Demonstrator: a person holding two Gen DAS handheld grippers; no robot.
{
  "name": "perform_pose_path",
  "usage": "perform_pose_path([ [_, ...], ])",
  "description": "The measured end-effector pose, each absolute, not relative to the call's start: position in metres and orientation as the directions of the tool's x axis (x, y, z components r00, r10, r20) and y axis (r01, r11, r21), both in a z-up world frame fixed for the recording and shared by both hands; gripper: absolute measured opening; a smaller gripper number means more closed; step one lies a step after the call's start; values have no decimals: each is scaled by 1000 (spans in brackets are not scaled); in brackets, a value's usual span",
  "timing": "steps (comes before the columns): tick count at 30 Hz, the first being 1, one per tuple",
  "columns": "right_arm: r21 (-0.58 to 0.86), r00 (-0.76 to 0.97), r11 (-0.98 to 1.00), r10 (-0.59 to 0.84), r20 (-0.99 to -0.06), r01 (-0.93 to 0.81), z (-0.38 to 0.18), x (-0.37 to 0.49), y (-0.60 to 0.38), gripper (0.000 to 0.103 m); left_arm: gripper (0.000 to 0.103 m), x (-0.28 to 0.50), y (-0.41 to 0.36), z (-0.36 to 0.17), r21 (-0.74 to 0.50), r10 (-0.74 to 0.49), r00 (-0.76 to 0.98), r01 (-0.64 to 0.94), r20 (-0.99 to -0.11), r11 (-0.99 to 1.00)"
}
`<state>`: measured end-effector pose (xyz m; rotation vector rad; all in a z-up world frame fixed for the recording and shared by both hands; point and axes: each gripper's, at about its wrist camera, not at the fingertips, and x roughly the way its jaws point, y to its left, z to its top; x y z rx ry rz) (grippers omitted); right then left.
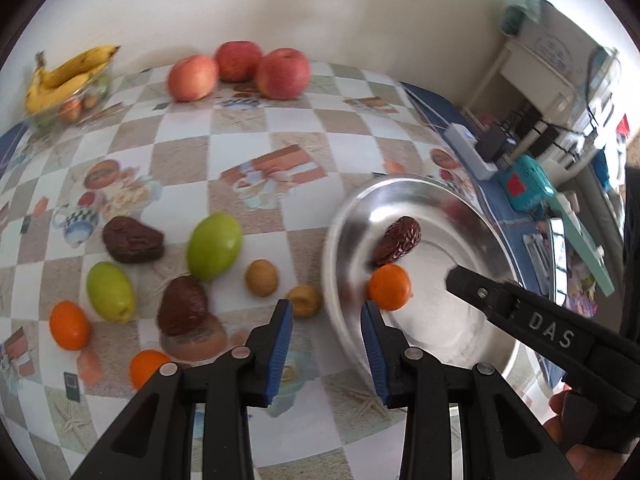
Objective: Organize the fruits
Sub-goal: 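Carry the orange and date over the steel bowl and open both tools, then move both open tools back toward the fruit pile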
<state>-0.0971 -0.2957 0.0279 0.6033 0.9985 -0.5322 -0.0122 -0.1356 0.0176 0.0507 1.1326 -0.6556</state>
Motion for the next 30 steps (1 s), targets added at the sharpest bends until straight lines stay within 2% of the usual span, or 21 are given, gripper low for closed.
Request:
perform_pose_path([
  [6, 223, 433, 715, -124, -893, 662, 24, -97, -296, 42, 39, 7, -100, 20, -281, -408, 296, 388, -864, 878],
  [13, 213, 420, 734, -108, -901, 645, 20, -93, -291, 42, 39, 27, -48, 18, -189, -256, 340, 216, -905, 958],
  [20, 199, 415, 781, -85, -906, 593, 18, -83, -276, 42, 39, 39, 6, 22, -133, -158, 387, 91, -909, 987],
  [28, 200, 425, 831, -48, -904, 520, 18, -71, -255, 42, 39, 45, 39, 14, -170, -160, 356, 5, -921, 985],
  [30, 193, 422, 834, -51, -905, 516, 18, -70, -254, 42, 47, 45, 41, 11, -172, -159, 344, -7, -925, 985],
])
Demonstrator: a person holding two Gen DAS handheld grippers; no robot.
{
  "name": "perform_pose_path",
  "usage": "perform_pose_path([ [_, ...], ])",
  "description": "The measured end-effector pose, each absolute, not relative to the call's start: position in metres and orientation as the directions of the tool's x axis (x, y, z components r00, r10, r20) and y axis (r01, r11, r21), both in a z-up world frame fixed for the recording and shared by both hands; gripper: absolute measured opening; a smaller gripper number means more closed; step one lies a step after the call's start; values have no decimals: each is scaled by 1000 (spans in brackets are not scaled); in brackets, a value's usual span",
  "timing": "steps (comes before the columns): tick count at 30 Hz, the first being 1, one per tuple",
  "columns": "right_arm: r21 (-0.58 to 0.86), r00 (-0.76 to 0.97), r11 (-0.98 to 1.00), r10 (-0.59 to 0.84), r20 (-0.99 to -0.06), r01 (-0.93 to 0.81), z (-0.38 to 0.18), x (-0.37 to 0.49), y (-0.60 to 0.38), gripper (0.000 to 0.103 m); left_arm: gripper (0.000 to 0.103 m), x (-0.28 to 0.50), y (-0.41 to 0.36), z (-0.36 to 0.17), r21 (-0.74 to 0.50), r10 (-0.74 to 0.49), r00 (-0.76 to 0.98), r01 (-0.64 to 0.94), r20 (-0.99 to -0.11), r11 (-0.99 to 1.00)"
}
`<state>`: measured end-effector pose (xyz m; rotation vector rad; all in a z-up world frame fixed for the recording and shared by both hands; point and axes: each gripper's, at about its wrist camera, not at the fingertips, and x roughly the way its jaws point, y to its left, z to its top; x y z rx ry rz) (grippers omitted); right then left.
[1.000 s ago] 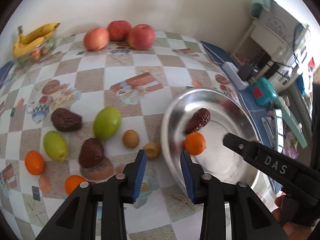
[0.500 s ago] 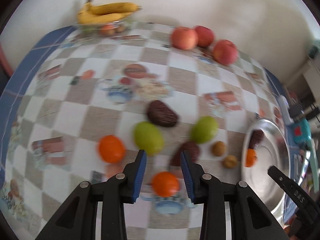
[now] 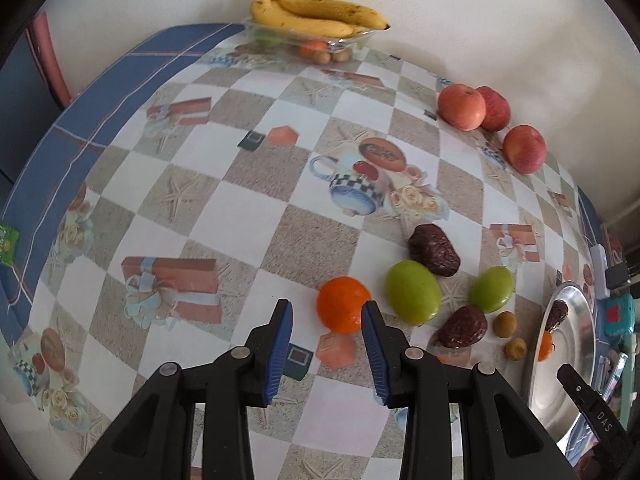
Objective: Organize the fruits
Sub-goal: 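Move both open tools back toward the fruit pile, then grasp an orange with the right tool while the left tool grasps another orange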
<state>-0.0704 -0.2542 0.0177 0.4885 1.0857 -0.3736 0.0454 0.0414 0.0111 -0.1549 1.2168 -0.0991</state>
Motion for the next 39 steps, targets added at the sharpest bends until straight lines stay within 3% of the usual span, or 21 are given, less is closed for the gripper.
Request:
perform_pose_path([
  [2, 191, 419, 834, -53, -906, 518, 17, -70, -254, 42, 79, 46, 43, 9, -167, -150, 338, -22, -929, 986],
  [5, 185, 413, 835, -55, -909, 517, 16, -69, -253, 42, 88, 46, 44, 5, -148, -129, 332, -34, -934, 988],
  [6, 182, 410, 838, -55, -910, 515, 15, -68, -253, 47, 91, 46, 45, 4, -137, -117, 331, -36, -936, 990],
  [7, 177, 407, 840, -56, -912, 512, 14, -67, -252, 66, 99, 46, 46, 2, -123, -102, 331, -42, -938, 992],
  [8, 176, 407, 842, -56, -912, 510, 14, -67, -251, 76, 103, 46, 47, 1, -112, -90, 333, -49, -939, 992],
  [9, 178, 411, 844, -54, -910, 506, 13, -67, -250, 87, 103, 47, 49, 1, -107, -82, 338, -54, -938, 993],
  [12, 179, 425, 852, -55, -904, 491, 13, -65, -247, 88, 103, 47, 53, 0, -78, -48, 351, -72, -935, 994],
  [15, 176, 436, 859, -60, -898, 481, 13, -64, -244, 98, 103, 49, 56, 0, -71, -39, 359, -77, -932, 995],
  [27, 282, 528, 898, 68, -847, 338, 21, -51, -208, 98, 103, 55, 59, 3, -118, -92, 387, -44, -917, 992],
  [39, 267, 456, 934, 135, -880, 239, 6, -22, -148, 98, 103, 59, 61, 1, -197, -169, 350, -47, -921, 979],
])
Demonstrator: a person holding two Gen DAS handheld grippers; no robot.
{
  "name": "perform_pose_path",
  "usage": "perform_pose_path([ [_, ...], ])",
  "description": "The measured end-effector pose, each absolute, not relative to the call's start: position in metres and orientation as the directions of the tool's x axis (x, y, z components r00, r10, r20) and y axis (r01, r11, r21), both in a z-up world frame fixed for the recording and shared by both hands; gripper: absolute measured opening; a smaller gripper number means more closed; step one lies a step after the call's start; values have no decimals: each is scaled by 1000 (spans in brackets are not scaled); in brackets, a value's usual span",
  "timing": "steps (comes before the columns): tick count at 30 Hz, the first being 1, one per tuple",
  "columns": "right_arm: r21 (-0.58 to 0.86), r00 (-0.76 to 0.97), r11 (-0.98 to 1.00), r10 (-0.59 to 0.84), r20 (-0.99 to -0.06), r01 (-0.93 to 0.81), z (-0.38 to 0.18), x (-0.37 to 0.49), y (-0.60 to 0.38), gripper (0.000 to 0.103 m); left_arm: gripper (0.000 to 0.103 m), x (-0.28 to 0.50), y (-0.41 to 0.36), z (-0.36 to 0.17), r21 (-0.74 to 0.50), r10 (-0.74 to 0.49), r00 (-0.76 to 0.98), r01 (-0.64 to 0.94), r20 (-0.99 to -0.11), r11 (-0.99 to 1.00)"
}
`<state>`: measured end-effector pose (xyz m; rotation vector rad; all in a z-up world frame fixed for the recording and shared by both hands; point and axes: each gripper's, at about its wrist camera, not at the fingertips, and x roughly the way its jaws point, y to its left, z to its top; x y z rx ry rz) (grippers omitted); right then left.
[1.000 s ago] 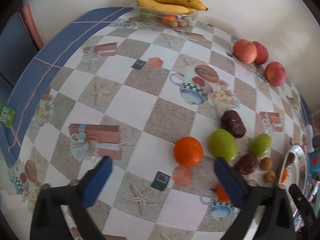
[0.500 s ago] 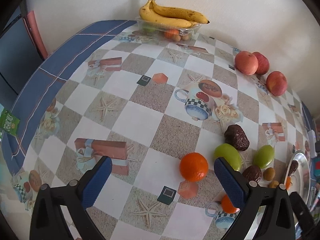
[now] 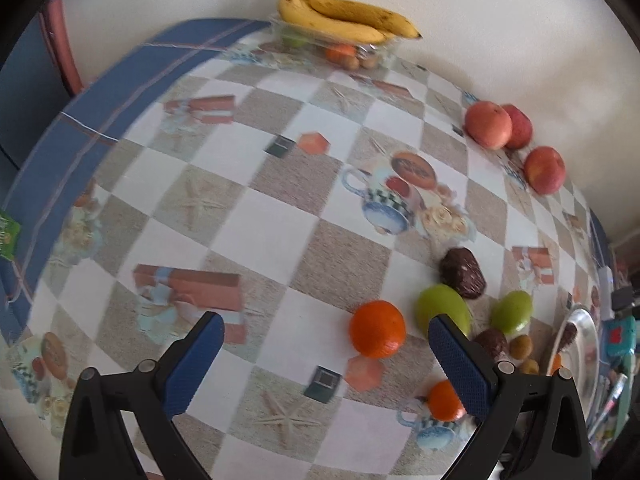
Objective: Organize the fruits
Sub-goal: 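Grasp an orange with the right tool while the left tool grasps another orange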
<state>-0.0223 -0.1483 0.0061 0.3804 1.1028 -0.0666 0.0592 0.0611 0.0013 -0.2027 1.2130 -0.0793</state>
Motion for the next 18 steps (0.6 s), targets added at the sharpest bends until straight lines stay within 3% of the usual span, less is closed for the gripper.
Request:
perform_pose_path([
  [6, 228, 414, 955, 133, -900, 188, -3, -13, -124, 98, 100, 64, 49, -19, -260, -240, 273, -39, -932, 965],
  [8, 205, 390, 961, 119, -913, 187, -10, -10, -119, 97, 92, 65, 47, -24, -265, -247, 259, -39, -934, 963],
  [11, 197, 352, 960, 118, -929, 199, -22, -8, -117, 97, 87, 67, 43, -29, -259, -243, 246, -32, -938, 965],
  [16, 194, 318, 961, 126, -940, 195, -33, -4, -114, 96, 63, 69, 41, -33, -275, -261, 234, -29, -937, 961],
  [18, 192, 313, 964, 128, -941, 182, -33, -3, -111, 87, 56, 70, 41, -33, -281, -268, 229, -26, -936, 959],
])
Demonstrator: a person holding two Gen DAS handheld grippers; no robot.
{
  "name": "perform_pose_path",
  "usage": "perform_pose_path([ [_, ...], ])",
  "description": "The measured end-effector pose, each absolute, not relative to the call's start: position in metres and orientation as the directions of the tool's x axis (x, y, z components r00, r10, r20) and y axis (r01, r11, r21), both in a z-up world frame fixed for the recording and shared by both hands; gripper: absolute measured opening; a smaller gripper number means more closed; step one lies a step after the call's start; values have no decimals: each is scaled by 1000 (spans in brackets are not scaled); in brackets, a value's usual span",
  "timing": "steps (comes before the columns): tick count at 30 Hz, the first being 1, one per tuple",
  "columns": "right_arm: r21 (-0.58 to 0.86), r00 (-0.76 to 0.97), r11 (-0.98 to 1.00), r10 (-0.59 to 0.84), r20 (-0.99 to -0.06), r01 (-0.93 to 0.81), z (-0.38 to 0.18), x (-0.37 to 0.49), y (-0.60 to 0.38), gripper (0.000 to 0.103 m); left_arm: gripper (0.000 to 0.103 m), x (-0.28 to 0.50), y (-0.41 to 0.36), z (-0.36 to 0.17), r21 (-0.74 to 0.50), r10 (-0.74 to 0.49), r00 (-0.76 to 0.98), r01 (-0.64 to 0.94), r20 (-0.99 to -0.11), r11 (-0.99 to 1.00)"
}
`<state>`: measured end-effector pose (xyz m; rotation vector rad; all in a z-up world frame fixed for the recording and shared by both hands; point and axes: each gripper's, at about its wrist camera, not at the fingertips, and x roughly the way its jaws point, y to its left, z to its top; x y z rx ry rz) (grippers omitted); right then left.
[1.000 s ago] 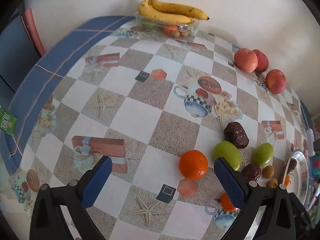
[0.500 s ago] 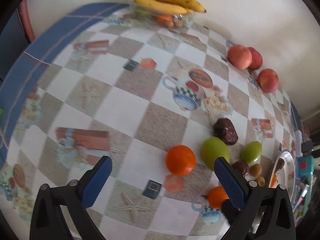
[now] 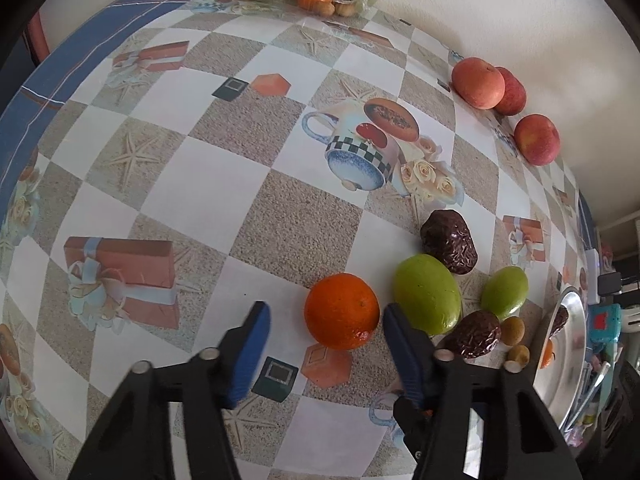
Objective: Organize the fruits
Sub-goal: 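Grasp an orange with the right tool while the left tool grasps another orange, then carry both oranges over the steel bowl and open both tools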
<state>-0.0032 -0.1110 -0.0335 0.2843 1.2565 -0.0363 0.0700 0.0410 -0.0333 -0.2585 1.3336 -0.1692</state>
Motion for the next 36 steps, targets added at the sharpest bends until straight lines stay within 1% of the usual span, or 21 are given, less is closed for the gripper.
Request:
perform_pose_path([
  [1, 187, 312, 967, 126, -942, 174, -33, -3, -109, 79, 49, 70, 41, -33, -296, -283, 227, -23, -932, 955],
  [2, 185, 310, 968, 126, -942, 168, -33, -3, -107, 77, 40, 69, 40, -33, -314, -301, 223, -21, -927, 949],
  [5, 184, 304, 971, 131, -944, 150, -33, -3, -103, 71, 40, 69, 39, -31, -311, -301, 223, -14, -927, 950],
  [7, 180, 300, 974, 132, -945, 139, -33, -2, -101, 54, 40, 68, 40, -30, -310, -299, 226, -16, -927, 951],
  [9, 183, 295, 975, 138, -945, 129, -34, -2, -99, 48, 40, 67, 42, -28, -315, -301, 233, -24, -925, 949],
  [10, 189, 296, 974, 146, -944, 125, -34, -1, -98, 43, 40, 66, 43, -25, -318, -303, 241, -26, -922, 948],
  [12, 205, 300, 971, 161, -940, 121, -33, 0, -97, 38, 40, 65, 45, -21, -323, -306, 256, -26, -917, 946],
  [17, 224, 314, 967, 175, -933, 124, -27, -2, -101, 37, 40, 63, 48, -6, -348, -327, 301, -19, -896, 937],
  [22, 239, 365, 960, 172, -915, 146, -11, -8, -110, 37, 40, 60, 46, 2, -374, -351, 314, -12, -882, 928],
  [27, 266, 416, 948, 174, -893, 176, 3, -14, -125, 37, 40, 55, 33, 10, -364, -355, 326, 33, -876, 931],
  [31, 293, 454, 924, 157, -877, 247, 12, -23, -151, 37, 40, 49, 19, 16, -380, -383, 328, 75, -864, 922],
  [36, 268, 461, 890, 75, -884, 370, 14, -35, -190, 37, 40, 37, -8, 23, -382, -409, 325, 144, -853, 913],
])
